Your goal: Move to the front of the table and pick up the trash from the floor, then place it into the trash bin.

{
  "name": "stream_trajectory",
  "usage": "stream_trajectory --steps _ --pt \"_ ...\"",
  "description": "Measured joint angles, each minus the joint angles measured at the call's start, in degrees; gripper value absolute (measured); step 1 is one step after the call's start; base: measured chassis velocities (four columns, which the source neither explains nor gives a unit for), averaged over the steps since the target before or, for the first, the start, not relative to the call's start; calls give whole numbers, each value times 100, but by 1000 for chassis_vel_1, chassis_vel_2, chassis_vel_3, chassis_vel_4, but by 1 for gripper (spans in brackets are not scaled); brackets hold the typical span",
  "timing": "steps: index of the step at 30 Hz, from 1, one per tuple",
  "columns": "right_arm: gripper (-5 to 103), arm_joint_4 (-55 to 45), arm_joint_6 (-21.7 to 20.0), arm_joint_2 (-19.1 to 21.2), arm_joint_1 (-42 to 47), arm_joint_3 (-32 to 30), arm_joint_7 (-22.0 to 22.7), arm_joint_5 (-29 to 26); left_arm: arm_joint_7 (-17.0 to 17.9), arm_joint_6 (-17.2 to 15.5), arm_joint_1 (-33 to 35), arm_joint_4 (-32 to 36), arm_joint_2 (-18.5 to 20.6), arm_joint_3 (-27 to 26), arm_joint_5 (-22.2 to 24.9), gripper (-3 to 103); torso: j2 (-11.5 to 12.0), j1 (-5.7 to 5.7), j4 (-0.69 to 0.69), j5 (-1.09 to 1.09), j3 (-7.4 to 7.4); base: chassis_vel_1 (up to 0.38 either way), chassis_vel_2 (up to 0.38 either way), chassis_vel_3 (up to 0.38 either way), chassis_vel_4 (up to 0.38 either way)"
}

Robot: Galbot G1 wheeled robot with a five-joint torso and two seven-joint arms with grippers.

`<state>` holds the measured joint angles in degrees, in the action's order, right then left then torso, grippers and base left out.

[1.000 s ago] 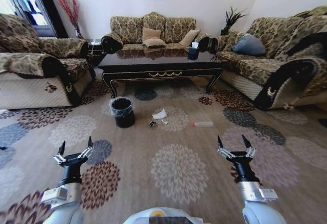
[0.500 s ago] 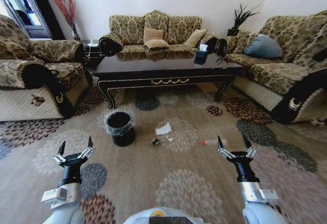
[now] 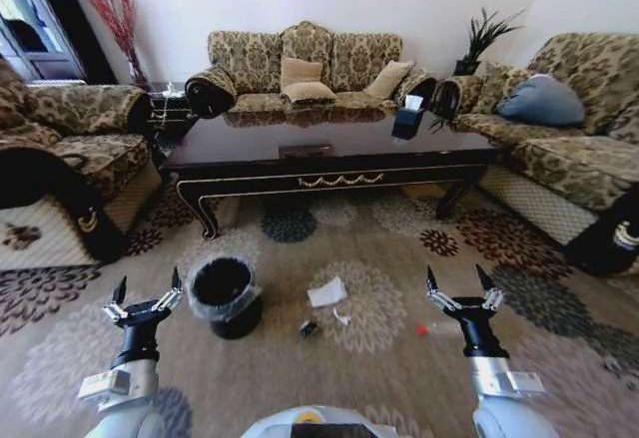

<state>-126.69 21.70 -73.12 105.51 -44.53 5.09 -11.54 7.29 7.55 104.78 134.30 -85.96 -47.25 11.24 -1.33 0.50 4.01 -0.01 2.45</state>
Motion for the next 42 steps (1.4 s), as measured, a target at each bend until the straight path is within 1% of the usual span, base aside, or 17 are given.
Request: stream_trajectory --steps 1,2,7,14,18,29,38,40,41,42 --pt "100 -4 31 2 -5 16 -1 -25 1 2 -1 0 3 0 0 100 0 1 2 -1 1 -292 238 274 -291" --pt "100 -9 45 4 -12 25 -2 -36 2 2 0 0 4 0 0 100 1 3 -1 -1 3 -205 238 161 -182" --pt "100 -6 55 5 -21 27 2 -16 6 6 10 0 6 -2 -1 100 0 2 -1 0 1 -113 100 89 -101" --pt "100 31 120 -5 -15 27 -6 58 10 22 36 5 2 -5 -12 100 -2 -4 2 1 -3 31 -57 -45 38" --pt "100 28 127 -8 -7 34 -22 74 10 28 41 9 -5 -3 -24 100 -2 -1 0 0 0 0 0 0 0" --pt "100 31 203 -19 -14 46 -67 129 13 37 34 -4 -19 8 -48 100 -1 0 1 1 0 28 -24 -24 27" --pt "100 72 321 -24 -26 56 -112 107 22 38 9 -67 -21 17 -68 100 -2 -2 1 1 -1 106 -112 -101 102" --pt "100 83 326 -26 -32 58 -113 106 110 16 -11 -74 -18 18 -71 100 -2 -2 0 1 -1 24 -44 -37 41" --pt "100 88 327 -27 -34 59 -113 106 278 -102 -60 -74 -7 11 -53 100 -2 -2 0 1 -1 0 0 0 0" --pt "100 91 327 -27 -38 61 -113 108 510 -341 -151 -72 22 -16 41 100 -1 -1 -2 1 0 0 0 0 0"
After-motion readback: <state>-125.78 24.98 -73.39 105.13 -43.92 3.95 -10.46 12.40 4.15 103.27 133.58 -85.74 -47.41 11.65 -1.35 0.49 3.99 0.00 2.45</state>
